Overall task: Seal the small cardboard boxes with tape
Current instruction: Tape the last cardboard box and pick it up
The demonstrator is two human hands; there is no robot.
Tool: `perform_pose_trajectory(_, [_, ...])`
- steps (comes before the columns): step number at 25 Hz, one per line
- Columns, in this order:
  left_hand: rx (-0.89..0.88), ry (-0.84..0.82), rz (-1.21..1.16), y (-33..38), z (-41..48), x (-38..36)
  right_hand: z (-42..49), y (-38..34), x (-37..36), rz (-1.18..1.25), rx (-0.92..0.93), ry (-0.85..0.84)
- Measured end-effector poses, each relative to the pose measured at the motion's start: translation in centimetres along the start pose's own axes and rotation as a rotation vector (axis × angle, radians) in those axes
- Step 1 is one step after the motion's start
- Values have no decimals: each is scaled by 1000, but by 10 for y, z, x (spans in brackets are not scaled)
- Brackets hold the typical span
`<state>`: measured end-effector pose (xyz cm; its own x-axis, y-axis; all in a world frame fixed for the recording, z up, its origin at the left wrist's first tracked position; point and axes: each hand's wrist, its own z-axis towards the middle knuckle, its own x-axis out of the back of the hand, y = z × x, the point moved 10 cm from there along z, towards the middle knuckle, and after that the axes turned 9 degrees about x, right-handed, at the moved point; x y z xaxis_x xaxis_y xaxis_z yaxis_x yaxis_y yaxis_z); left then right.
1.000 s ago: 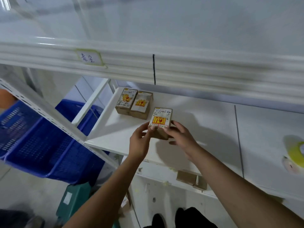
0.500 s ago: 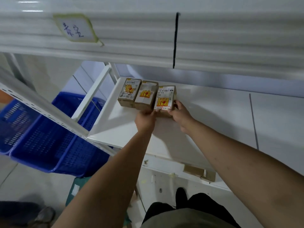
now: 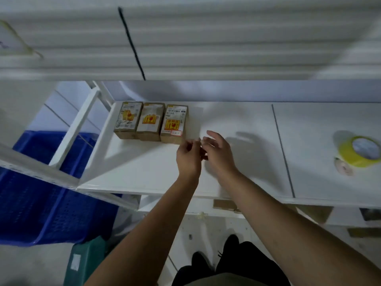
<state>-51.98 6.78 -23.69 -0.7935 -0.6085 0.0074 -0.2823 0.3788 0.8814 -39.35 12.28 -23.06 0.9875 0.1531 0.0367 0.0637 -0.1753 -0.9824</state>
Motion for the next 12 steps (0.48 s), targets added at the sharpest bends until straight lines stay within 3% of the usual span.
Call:
perform_pose_trajectory(6, [-143, -292, 137, 5, -91, -119, -60, -51, 172, 40, 184, 158])
perform_pose_trajectory(12, [-127, -452, 186, -13, -160, -255, -75, -49, 343, 101, 145, 306])
